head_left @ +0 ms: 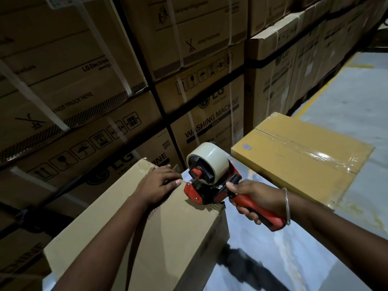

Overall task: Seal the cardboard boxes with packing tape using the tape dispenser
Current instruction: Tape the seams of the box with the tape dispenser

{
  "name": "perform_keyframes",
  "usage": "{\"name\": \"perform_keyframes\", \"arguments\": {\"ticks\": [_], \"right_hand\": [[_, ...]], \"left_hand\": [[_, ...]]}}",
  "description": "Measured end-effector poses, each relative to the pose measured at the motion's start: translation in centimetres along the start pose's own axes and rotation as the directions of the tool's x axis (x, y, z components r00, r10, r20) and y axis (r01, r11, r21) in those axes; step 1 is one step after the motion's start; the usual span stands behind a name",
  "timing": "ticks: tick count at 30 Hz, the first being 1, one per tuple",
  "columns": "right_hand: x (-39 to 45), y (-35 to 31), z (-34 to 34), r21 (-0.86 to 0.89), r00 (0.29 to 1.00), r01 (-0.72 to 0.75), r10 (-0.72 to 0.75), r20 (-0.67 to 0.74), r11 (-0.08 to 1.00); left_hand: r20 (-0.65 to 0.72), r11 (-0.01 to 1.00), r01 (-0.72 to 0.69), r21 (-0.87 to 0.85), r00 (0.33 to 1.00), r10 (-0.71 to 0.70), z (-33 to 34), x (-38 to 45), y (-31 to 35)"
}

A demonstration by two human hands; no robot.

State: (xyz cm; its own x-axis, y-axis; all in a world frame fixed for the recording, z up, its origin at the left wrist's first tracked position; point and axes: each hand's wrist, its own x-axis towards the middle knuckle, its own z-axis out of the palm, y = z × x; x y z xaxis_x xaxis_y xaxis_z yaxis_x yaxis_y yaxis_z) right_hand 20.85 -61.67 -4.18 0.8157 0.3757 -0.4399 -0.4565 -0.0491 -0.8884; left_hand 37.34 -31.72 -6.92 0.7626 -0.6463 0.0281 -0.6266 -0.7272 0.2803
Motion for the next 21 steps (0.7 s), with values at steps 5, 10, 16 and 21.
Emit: {"name": "perform_keyframes", "arguments": {"ticks": [5, 10, 16, 21], "right_hand": [[1.5, -1.5, -0.5, -0.044, 0.999, -0.034, 0.035, 0.026, 0.998], [0.1, -0.4, -1.4, -0.019, 0.998, -0.038, 0.039, 0.057, 0.999], [-3.3, 2.1, -3.0, 0.060, 0.996, -0.021, 0.016, 0.091, 0.998], [-3.0, 2.7, -2.6, 0.089, 0.997, -0.004, -0.003, 0.078, 0.996]], "left_hand": [[-0.025, 0.993, 0.116, -0.009, 0.993, -0.116, -0.2, -0.6, -0.7], [-0.088, 0.985, 0.160, 0.070, 0.984, -0.154, 0.1, -0.9, -0.3], [-0.018, 0.958, 0.231, 0.170, 0.973, -0.232, -0.9, -0.3, 1.6], [-0.050, 0.969, 0.116, 0.217, 0.993, -0.108, 0.2, -0.1, 6.6]]}}
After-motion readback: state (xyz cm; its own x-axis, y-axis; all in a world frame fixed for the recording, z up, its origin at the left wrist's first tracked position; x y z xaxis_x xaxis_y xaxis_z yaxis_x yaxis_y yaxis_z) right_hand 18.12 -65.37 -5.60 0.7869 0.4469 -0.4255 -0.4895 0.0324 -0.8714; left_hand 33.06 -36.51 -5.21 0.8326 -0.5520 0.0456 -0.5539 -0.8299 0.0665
